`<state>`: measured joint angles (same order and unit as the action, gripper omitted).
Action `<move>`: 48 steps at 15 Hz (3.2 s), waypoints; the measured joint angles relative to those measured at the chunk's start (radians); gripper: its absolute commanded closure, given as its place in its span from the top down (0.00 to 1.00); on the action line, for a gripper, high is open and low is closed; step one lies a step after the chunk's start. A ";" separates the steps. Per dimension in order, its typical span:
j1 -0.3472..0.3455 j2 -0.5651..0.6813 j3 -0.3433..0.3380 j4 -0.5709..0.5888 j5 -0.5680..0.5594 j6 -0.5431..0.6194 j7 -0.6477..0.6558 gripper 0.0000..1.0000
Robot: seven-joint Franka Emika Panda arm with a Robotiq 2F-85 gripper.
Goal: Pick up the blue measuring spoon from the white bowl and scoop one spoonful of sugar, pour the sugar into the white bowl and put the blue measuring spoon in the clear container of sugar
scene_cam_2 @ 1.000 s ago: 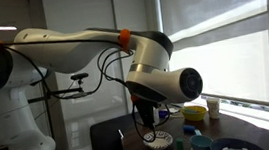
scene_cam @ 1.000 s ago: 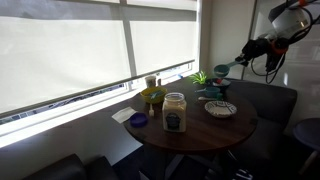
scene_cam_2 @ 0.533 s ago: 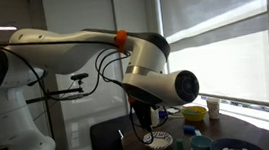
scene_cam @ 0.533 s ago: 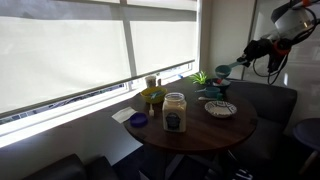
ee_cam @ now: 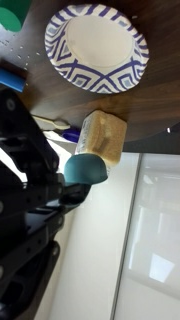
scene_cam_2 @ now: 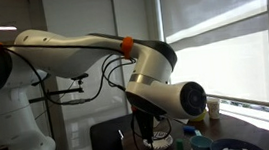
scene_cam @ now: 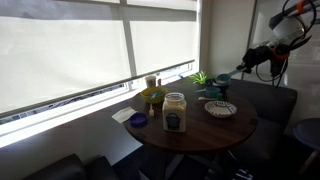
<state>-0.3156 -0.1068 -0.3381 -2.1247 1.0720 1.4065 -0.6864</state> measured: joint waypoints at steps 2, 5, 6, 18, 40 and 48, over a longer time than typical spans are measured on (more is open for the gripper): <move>-0.004 0.010 -0.007 -0.008 -0.013 0.004 0.012 0.02; -0.012 0.018 -0.016 -0.022 -0.049 0.007 0.028 0.02; -0.013 0.020 -0.018 -0.022 -0.066 0.007 0.034 0.02; -0.008 0.021 -0.004 -0.016 -0.194 0.146 0.102 0.02; 0.158 0.035 0.166 0.071 -0.631 0.441 0.227 0.02; 0.212 0.035 0.224 0.105 -0.791 0.480 0.270 0.02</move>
<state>-0.1037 -0.0720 -0.1138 -2.0199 0.2807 1.8863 -0.4162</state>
